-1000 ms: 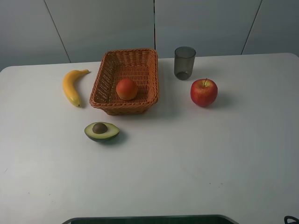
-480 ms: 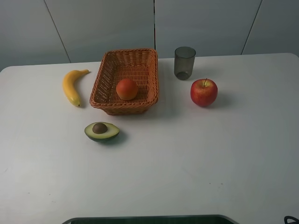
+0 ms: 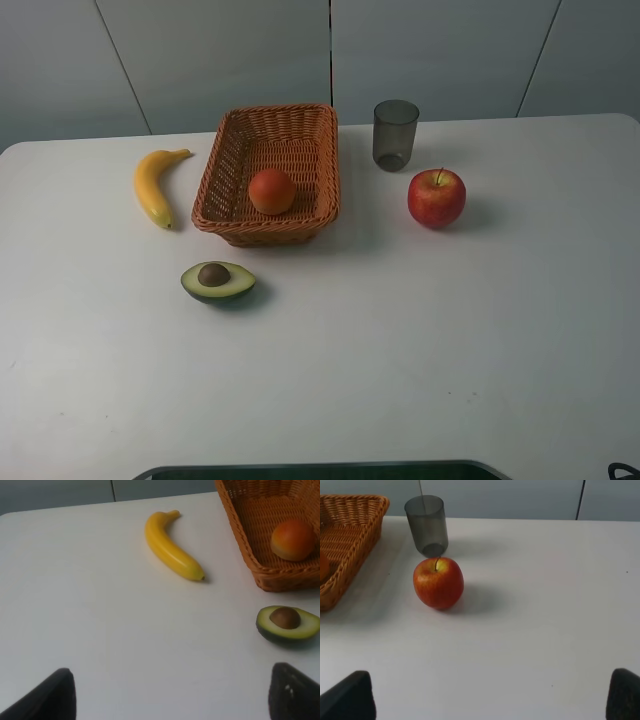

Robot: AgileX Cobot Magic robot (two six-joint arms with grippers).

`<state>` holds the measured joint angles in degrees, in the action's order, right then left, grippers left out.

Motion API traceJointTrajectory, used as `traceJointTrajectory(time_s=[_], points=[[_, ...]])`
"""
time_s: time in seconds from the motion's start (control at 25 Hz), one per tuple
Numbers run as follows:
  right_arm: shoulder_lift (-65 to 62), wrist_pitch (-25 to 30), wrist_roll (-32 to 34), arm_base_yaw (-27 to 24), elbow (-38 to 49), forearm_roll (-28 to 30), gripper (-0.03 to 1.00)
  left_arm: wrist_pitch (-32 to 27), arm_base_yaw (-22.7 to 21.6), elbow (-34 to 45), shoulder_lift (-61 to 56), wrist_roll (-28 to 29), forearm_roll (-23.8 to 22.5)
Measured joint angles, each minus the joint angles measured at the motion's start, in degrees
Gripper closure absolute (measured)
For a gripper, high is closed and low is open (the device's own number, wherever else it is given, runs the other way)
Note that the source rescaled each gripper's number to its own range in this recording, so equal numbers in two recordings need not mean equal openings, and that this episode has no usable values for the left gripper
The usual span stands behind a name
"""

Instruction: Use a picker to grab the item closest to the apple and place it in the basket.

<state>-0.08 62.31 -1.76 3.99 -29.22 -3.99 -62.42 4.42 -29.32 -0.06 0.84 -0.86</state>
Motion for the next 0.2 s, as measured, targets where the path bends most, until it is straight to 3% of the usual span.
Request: traceJointTrajectory(time_s=[0.2], points=[[0.0,0.0,0.0,0.0,0.0,0.0,-0.03,0.0,0.0,0.0,0.0,0.0,0.0]])
